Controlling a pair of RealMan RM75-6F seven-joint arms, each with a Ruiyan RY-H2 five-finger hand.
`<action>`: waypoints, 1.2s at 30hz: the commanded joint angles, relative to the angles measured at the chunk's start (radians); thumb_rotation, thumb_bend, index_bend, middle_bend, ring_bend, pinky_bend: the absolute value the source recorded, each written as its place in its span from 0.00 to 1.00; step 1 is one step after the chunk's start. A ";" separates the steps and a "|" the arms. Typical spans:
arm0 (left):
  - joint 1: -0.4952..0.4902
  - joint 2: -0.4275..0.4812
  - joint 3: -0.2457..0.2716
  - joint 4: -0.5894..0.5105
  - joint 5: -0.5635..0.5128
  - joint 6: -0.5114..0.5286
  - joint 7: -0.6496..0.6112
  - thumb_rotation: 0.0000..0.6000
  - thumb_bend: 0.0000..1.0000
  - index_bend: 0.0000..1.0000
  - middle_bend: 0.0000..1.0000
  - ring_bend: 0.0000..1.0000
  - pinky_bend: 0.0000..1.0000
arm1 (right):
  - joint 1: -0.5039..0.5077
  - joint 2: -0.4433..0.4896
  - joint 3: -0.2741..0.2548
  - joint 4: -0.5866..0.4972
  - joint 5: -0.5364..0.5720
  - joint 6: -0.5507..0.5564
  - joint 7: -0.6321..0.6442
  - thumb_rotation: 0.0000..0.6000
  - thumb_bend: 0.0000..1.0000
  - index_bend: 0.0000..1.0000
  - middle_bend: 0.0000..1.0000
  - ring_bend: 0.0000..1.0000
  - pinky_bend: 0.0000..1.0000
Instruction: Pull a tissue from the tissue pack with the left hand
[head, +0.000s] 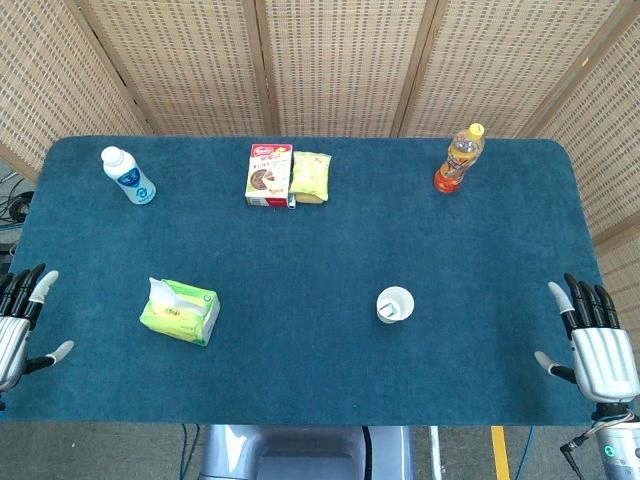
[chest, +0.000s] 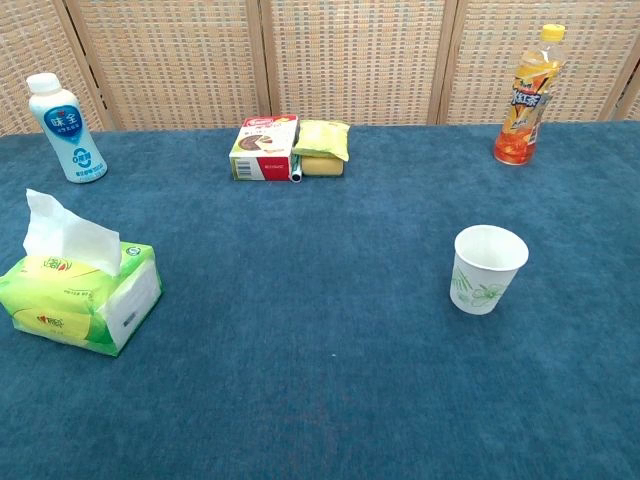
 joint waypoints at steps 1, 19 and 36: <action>0.000 -0.001 0.000 -0.003 0.001 0.000 0.002 1.00 0.00 0.00 0.00 0.00 0.00 | -0.002 0.001 0.000 0.000 0.000 0.002 0.001 1.00 0.00 0.00 0.00 0.00 0.00; -0.221 0.029 -0.033 -0.007 0.026 -0.301 -0.075 1.00 0.02 0.00 0.00 0.00 0.00 | -0.002 0.009 0.010 -0.001 0.024 -0.007 0.022 1.00 0.00 0.00 0.00 0.00 0.00; -0.483 -0.085 -0.100 -0.015 -0.118 -0.620 0.112 1.00 0.21 0.36 0.37 0.37 0.33 | 0.003 0.016 0.017 0.000 0.050 -0.031 0.038 1.00 0.00 0.00 0.00 0.00 0.00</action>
